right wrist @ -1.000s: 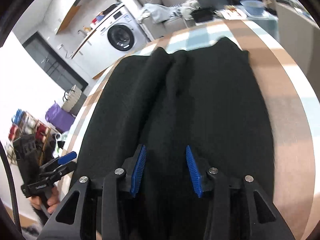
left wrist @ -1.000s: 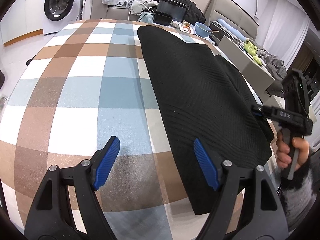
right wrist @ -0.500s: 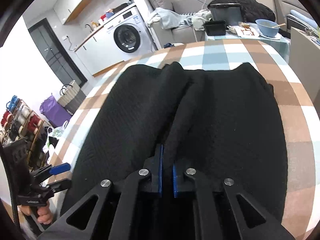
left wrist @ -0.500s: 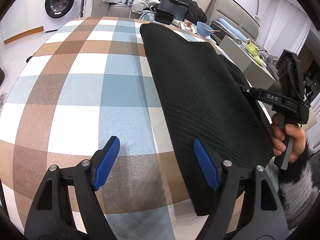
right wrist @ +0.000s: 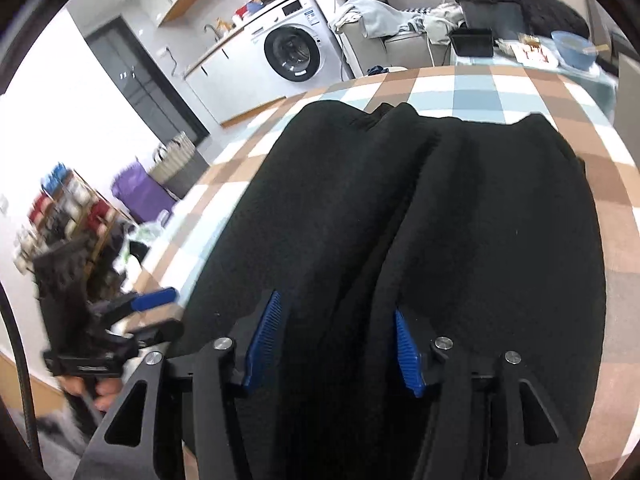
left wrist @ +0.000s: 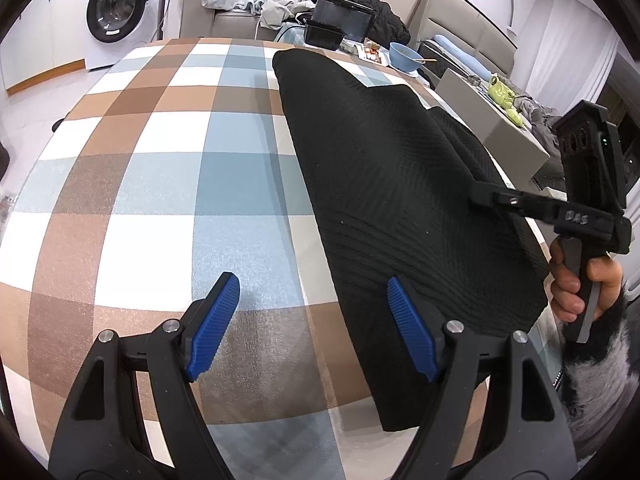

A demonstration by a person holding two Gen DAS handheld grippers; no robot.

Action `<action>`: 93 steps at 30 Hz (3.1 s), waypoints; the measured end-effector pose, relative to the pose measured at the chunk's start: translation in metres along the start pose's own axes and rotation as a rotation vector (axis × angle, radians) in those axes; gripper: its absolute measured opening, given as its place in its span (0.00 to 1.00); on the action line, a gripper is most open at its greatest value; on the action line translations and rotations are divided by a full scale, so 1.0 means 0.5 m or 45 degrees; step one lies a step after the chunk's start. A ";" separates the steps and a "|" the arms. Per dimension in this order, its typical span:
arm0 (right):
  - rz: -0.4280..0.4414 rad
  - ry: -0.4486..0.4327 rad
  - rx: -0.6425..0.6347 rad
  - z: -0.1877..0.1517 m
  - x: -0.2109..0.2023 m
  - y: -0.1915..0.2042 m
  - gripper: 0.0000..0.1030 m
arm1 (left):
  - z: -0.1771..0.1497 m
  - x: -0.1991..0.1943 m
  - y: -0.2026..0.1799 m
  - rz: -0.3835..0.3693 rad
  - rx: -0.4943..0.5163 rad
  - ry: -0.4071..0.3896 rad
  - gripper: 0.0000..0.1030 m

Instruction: Fold small clothes

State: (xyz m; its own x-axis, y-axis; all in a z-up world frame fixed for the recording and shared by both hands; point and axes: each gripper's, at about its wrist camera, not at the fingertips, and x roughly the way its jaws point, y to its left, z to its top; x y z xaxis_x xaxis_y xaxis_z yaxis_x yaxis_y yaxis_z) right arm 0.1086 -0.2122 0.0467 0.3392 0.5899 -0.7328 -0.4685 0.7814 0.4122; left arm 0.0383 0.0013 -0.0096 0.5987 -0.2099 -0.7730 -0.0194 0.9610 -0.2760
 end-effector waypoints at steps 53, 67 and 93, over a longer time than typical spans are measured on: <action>-0.347 -0.139 0.121 -0.146 -0.129 -0.105 0.27 | 0.087 0.110 -0.100 -0.070 0.106 -0.020 0.18; -0.152 -0.161 0.085 -0.119 -0.152 -0.019 0.40 | 0.040 -0.013 0.048 -0.007 -0.014 -0.074 0.19; -0.065 -0.255 0.063 -0.002 -0.103 0.056 0.09 | 0.048 -0.028 0.063 0.015 -0.062 -0.082 0.49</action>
State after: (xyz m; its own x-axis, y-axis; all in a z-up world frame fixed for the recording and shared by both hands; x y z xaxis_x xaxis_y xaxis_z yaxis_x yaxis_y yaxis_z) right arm 0.0773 -0.2210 0.0955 0.5191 0.5739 -0.6334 -0.4073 0.8176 0.4070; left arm 0.0488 0.0388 0.0062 0.6487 -0.1850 -0.7382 -0.0649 0.9530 -0.2959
